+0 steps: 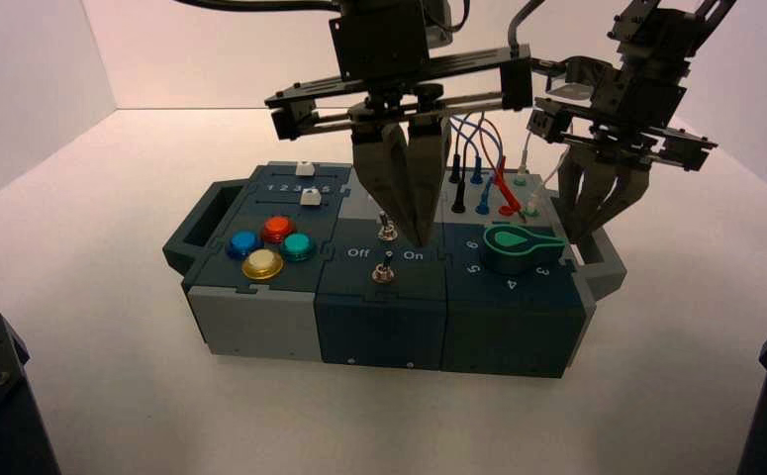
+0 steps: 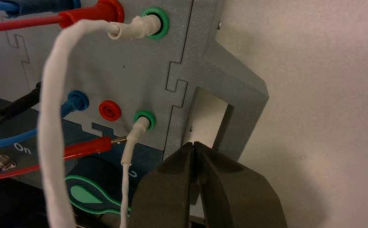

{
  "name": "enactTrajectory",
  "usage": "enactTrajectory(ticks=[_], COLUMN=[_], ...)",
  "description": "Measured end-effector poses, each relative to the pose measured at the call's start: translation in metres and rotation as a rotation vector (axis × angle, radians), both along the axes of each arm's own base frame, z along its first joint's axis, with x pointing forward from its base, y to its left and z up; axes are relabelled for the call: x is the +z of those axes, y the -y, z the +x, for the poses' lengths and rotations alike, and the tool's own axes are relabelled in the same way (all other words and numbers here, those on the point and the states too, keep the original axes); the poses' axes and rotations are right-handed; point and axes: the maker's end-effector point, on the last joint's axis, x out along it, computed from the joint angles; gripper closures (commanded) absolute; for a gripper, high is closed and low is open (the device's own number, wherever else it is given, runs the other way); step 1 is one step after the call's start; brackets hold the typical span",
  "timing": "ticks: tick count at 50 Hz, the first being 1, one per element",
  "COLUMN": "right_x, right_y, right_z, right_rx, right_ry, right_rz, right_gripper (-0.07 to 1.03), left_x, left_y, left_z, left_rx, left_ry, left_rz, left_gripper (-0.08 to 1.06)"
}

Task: Flip the bottom switch off with the left gripper.

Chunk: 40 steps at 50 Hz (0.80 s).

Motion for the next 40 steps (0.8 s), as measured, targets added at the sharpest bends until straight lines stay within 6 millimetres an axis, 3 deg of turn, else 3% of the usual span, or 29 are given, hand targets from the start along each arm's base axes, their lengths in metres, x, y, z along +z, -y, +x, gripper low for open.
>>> enactTrajectory(ticks=[40], right_x=[0.000], right_y=[0.000], right_z=[0.000], right_rx=[0.004], right_ry=[-0.001], right_rz=[0.001], right_gripper=[0.98], left_x=[-0.015], left_y=[-0.002], left_z=[0.000], left_rx=[-0.006], left_ry=[-0.016], left_rz=[0.040], left_gripper=[1.01])
